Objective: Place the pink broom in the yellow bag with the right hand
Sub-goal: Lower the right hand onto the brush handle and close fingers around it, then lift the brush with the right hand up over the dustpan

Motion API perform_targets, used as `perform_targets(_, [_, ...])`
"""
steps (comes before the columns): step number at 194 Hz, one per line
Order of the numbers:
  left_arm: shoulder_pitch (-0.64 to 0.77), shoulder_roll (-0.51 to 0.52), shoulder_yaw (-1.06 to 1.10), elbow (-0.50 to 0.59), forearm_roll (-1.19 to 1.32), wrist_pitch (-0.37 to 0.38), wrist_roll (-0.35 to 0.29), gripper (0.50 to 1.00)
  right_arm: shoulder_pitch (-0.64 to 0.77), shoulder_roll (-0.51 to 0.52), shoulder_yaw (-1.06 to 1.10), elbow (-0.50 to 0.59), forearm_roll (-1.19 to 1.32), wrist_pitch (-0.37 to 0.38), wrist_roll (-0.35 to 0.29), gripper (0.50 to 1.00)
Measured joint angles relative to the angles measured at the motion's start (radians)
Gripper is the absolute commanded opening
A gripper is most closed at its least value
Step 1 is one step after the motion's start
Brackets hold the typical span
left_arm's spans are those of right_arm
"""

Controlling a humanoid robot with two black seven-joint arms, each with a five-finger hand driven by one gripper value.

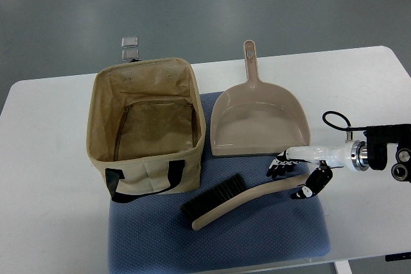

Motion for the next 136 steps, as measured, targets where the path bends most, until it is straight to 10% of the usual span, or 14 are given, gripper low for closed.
perform_targets(53, [0.000,0.000,-0.001,0.000,-0.001,0.000,0.000,1.000,-0.037,0.023,0.000,-0.032,-0.041,-0.017,0.003,0.500])
perform_targets(136, [0.000,0.000,-0.002,0.000,0.000,0.000,0.000,1.000,-0.008,-0.011,0.020,-0.050,-0.074,-0.024,0.008,0.500])
